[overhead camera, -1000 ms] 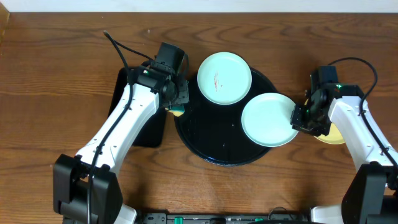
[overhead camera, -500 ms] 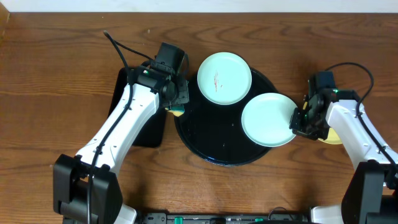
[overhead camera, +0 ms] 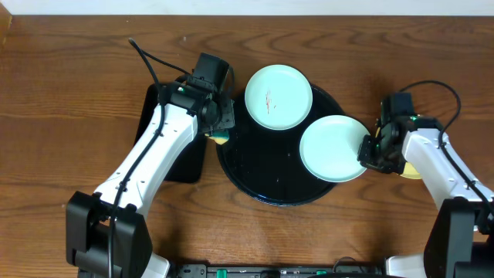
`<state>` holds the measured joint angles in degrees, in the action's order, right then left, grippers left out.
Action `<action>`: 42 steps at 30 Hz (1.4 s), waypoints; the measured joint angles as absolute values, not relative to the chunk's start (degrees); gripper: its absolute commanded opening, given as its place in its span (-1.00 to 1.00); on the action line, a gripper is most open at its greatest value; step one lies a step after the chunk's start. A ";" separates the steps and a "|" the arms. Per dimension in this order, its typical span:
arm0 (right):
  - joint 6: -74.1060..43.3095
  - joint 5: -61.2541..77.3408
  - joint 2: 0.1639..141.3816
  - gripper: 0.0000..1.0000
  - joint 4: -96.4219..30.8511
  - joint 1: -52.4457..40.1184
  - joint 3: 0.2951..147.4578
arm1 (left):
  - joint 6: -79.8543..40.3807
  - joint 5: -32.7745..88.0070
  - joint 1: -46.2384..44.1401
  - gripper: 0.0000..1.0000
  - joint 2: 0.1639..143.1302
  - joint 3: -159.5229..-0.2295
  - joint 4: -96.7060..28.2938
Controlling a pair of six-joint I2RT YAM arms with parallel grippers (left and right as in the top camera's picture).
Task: Clean dirty plates on tray and stack at the side
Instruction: 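Lower the pale green plate onto the yellow plate and release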
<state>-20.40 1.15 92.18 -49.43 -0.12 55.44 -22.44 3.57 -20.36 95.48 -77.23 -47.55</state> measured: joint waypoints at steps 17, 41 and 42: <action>-20.84 3.05 91.09 -0.98 -49.93 -0.23 54.54 | -22.46 3.57 -20.36 -0.85 95.48 -77.23 -47.55; -20.78 1.45 73.19 -0.98 -54.59 19.40 54.59 | -22.46 3.57 -20.36 -0.85 95.48 -77.23 -47.55; -20.78 1.17 73.19 -0.98 -54.59 21.08 54.59 | -22.44 3.57 -20.36 -0.85 95.48 -77.23 -47.55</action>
